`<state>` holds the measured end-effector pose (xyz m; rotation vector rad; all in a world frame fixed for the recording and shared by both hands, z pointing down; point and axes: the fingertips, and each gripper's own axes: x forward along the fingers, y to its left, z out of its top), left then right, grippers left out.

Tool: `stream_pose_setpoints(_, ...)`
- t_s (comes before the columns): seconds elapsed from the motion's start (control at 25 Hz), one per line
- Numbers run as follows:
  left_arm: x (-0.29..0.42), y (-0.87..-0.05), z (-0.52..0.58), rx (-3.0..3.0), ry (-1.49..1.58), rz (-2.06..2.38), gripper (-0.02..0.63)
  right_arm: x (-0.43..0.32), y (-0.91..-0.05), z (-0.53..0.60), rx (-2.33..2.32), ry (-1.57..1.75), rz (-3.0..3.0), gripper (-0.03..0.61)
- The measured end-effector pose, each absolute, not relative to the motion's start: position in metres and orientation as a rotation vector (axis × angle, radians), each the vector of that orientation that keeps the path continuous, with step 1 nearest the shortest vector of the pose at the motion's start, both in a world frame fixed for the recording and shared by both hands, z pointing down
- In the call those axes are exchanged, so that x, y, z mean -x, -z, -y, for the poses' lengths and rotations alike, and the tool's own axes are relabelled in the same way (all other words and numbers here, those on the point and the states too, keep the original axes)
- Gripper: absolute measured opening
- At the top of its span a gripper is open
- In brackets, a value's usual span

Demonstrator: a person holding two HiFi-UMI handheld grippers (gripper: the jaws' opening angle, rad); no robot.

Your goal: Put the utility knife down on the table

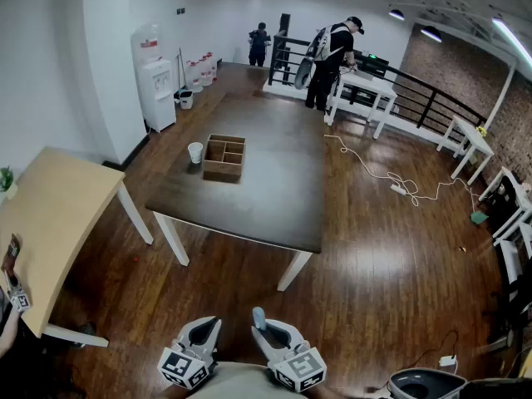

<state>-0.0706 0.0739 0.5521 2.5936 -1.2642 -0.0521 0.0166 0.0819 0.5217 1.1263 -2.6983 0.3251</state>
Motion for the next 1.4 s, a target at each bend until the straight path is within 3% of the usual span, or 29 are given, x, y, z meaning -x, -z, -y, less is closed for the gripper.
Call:
stream_pose_setpoints(0.68,0.188,-0.532,0.018,-2.616,0.126,1.194,0.002,0.084,-0.501,0.009,-1.309,-0.326,2.585,0.069)
stream_pose_setpoints(1.4,0.179,-0.533,0.102,-2.624,0.096,1.189,0.002,0.042,-0.52,0.108,-1.474,-0.378,2.514,0.069)
